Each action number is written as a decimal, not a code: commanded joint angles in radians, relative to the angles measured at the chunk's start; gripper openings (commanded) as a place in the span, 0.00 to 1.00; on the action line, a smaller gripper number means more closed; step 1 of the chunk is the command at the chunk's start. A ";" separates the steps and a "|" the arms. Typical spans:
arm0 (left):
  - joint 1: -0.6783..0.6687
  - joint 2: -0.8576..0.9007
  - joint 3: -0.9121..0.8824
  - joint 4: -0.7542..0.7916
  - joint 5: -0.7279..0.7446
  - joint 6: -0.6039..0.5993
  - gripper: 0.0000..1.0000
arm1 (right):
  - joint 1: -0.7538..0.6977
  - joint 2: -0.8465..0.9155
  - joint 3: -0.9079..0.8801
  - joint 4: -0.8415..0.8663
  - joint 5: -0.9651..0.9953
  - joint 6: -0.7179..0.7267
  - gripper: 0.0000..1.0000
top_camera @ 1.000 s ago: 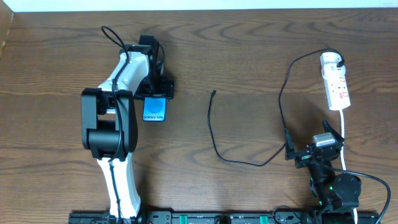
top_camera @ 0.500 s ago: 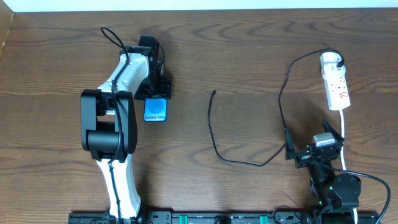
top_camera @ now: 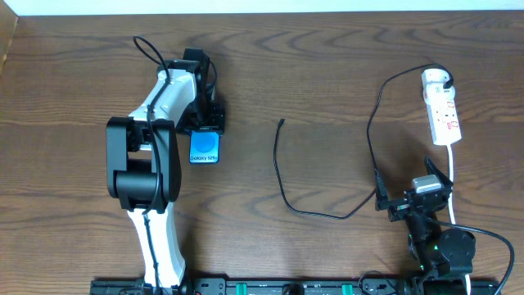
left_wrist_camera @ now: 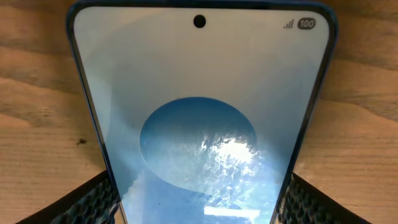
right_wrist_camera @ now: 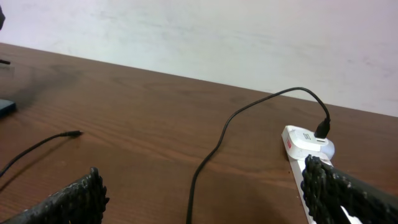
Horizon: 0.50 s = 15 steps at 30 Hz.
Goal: Plug charger to phone and switch on socket
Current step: 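Close the left gripper on the phone's top edge, then lift the phone with the left gripper and tilt it upright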
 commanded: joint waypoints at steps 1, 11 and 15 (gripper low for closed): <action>0.004 -0.078 0.017 -0.013 0.016 -0.029 0.69 | 0.015 -0.006 -0.005 0.000 0.004 -0.011 0.99; 0.005 -0.173 0.017 -0.050 0.127 -0.058 0.69 | 0.015 -0.006 -0.005 0.000 0.004 -0.011 0.99; 0.008 -0.187 0.017 -0.058 0.245 -0.058 0.69 | 0.015 -0.006 -0.005 0.000 0.004 -0.011 0.99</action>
